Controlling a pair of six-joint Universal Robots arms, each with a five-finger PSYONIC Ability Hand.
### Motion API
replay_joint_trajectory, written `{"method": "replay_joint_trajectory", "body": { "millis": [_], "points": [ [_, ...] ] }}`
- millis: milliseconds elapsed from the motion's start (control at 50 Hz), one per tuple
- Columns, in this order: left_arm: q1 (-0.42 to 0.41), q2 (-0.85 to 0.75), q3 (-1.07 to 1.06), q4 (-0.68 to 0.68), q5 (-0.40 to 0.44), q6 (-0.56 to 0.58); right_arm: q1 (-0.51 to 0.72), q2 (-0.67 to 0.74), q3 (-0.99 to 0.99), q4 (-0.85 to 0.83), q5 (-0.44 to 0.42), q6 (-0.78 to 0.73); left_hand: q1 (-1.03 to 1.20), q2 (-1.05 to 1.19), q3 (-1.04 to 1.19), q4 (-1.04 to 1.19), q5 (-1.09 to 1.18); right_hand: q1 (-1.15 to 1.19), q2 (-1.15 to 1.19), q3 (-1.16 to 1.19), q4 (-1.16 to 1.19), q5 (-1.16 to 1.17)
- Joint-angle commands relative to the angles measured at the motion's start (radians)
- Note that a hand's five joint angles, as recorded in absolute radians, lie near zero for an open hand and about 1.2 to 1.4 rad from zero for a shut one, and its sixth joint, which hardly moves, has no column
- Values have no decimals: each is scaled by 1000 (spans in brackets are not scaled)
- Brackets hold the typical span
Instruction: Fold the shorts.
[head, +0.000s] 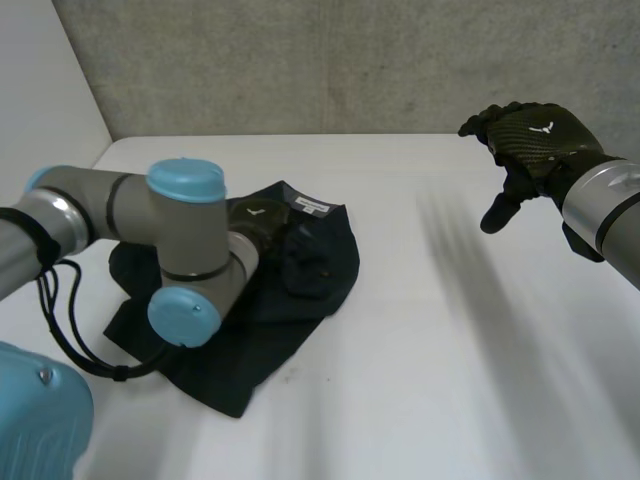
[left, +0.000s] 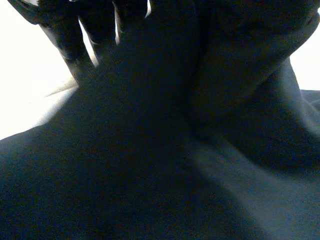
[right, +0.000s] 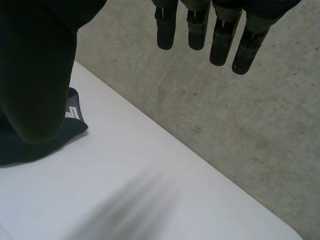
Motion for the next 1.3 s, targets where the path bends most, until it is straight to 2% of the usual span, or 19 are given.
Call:
{"method": "replay_joint_trajectory", "body": {
  "millis": [20, 140, 200, 280, 300, 320, 380, 500, 600, 740, 800, 920, 1040, 1120, 1140, 1200, 1220, 1240, 1300],
  "points": [
    [-92, 120, -105, -8, 20, -2, -20, 4, -5, -5, 0, 1, 364, 359, 377, 371, 385, -22, -40, -37, -52, -56],
    [-174, 308, -303, 5, 160, -3, -33, 1, -11, -6, 0, 1, 364, 359, 377, 371, 385, -22, -40, -37, -52, -56],
    [-186, 373, -366, 21, 191, -2, -33, -1, -13, -6, 0, 1, 306, 301, 320, 314, 327, -22, -40, -37, -52, -56],
    [-191, 442, -435, 79, 191, 3, -33, -1, -13, -6, -6, -1, -22, -27, -9, -15, -2, -22, -40, -37, -52, -56],
    [-185, 457, -452, 100, 185, 5, -32, -1, -15, -5, -11, -5, -320, -325, -306, -312, -299, -22, -40, -37, -52, -56],
    [-182, 462, -460, 107, 178, 5, -32, -1, -13, -5, -12, -9, -482, -488, -469, -475, -462, -22, -40, -37, -52, -56],
    [-139, 477, -476, 116, 145, 8, -23, 1, -10, 3, -14, -36, -821, -826, -807, -813, -800, -22, -40, -37, -52, -56],
    [-28, 589, -526, 84, 36, 9, -18, 1, 18, 9, -16, -133, -836, -842, -823, -829, -816, -22, -40, -37, -52, -56],
    [47, 757, -645, 65, -44, 6, 32, -5, 68, 21, -32, -231, -816, -821, -802, -809, -795, -22, -40, -37, -52, -56],
    [101, 933, -863, 56, -49, 11, 97, -5, 133, 11, -117, -350, -704, -710, -691, -697, -684, -22, -40, -37, -52, -56],
    [108, 991, -960, 24, -43, 11, 103, -4, 156, 9, -178, -409, -593, -598, -579, -586, -572, -22, -40, -37, -52, -56],
    [110, 1019, -1096, -57, -41, 2, 144, 5, 176, 18, -258, -456, -522, -528, -509, -515, -502, 2, -16, -12, -28, -31],
    [101, 1022, -1165, -90, -39, 0, 161, 48, 189, 17, -278, -458, -452, -457, -438, -445, -431, 73, 55, 58, 43, 39],
    [104, 1016, -1198, -85, -35, 0, 163, 82, 191, 11, -276, -458, -452, -457, -438, -444, -431, 237, 219, 222, 207, 203],
    [111, 1007, -1201, -82, -30, 1, 164, 102, 190, 6, -276, -458, -455, -460, -441, -447, -434, 432, 414, 418, 402, 399],
    [119, 996, -1199, -74, -7, 1, 166, 134, 179, 3, -281, -458, -475, -480, -462, -468, -455, 818, 800, 803, 787, 784],
    [119, 970, -1193, -61, 5, 0, 168, 152, 174, 0, -290, -458, -516, -521, -502, -509, -495, 1075, 1057, 1060, 1045, 1041],
    [119, 954, -1190, -50, 10, 0, 171, 159, 173, -2, -293, -458, -548, -554, -535, -541, -528, 1198, 1180, 1184, 1168, 1165],
    [130, 889, -1169, 19, 13, 5, 183, 171, 168, -14, -307, -452, -657, -662, -643, -649, -636, 1199, 1182, 1185, 1169, 1166]
  ]
}}
